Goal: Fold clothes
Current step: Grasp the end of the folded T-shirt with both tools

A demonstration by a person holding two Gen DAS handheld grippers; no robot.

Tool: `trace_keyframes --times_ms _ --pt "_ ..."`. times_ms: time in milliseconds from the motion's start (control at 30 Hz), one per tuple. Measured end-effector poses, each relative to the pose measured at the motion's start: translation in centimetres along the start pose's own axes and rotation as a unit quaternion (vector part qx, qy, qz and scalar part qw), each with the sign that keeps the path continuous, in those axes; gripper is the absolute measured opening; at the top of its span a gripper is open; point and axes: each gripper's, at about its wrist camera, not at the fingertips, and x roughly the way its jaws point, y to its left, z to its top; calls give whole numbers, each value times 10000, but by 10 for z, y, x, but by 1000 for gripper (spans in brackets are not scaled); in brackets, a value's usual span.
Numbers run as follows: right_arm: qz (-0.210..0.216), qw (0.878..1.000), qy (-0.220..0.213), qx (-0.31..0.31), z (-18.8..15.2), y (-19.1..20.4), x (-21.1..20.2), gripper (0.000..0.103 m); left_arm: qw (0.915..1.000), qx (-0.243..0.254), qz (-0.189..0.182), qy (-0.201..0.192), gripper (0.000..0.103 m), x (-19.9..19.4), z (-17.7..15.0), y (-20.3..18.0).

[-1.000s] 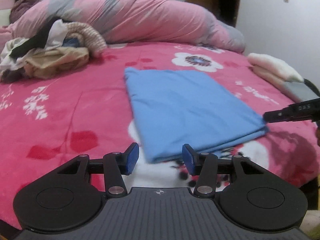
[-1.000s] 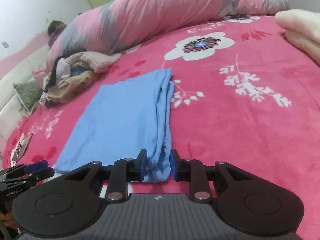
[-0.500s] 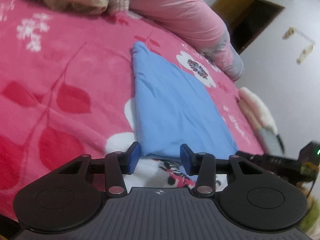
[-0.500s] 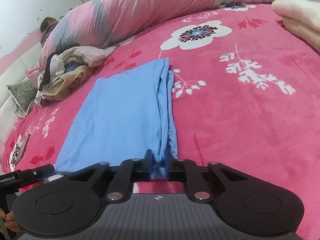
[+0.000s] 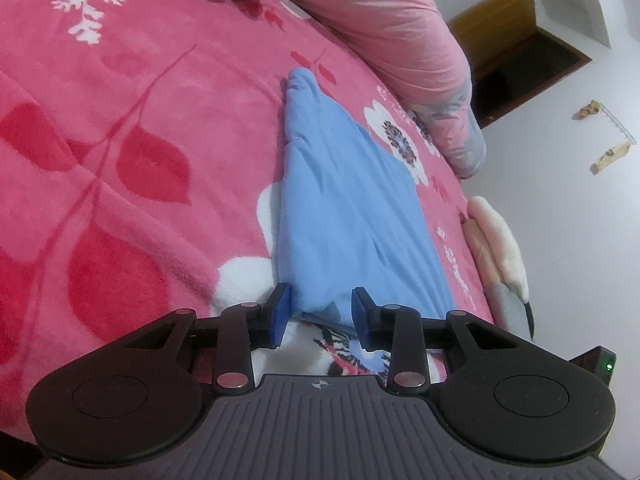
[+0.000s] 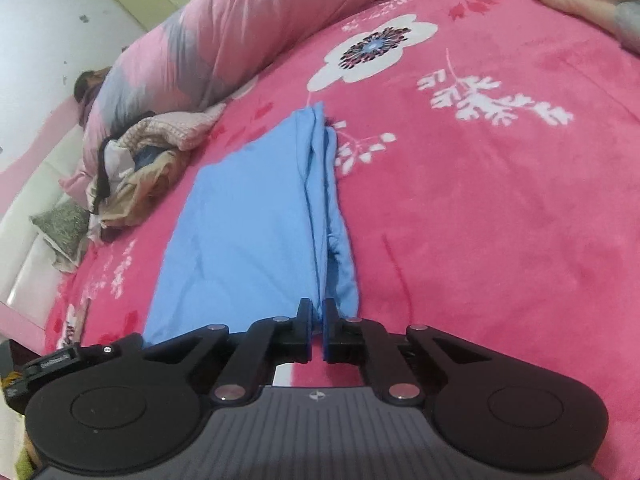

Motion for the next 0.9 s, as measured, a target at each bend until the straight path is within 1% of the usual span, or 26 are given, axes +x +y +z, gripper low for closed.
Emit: trace_keyframes --times_ms 67,100,133,200,233,333,467,567,600,667,733,800,867,900 --pt "-30 9999 -67 -93 0 3 -3 4 10000 5 15 -14 33 0 0 -1" --pt "-92 9998 -67 -141 0 3 -2 4 10000 72 61 -26 29 -1 -1 -3" --pt "-196 9996 -52 -197 0 2 1 4 9998 138 108 -39 19 -2 -2 -6" --pt "-368 9988 -31 -311 -1 2 5 4 9994 271 201 -63 6 -4 -4 -11" --pt "-379 9986 -42 -370 -1 5 5 4 9991 338 247 -75 3 -5 -5 -13" --pt "-457 9971 -114 -592 -1 11 2 4 9977 537 386 -112 2 -9 -8 -21" --pt "-529 9961 -106 -695 -2 10 2 4 9954 720 621 -81 1 -14 -12 -30" --pt "-558 9962 -23 -662 -5 2 10 4 9929 800 868 121 1 -6 -18 -24" --pt "-531 9967 -10 -617 -5 -2 12 4 9928 800 878 145 1 -5 -19 -22" --pt "-476 9974 12 -543 -6 -8 15 4 9912 974 881 149 1 -5 -21 -22" --pt "-416 9978 9 -526 -6 -10 14 5 9894 1157 865 135 6 -5 -23 -22" --pt "-390 9974 6 -608 -8 -9 10 7 9902 1138 804 86 7 -10 -24 -20" --pt "-382 9968 10 -704 -8 -8 2 8 9889 1246 815 6 9 -18 -23 -23" --pt "-414 9964 -35 -733 -7 -8 -4 8 9880 1303 824 -40 13 -22 -23 -25"
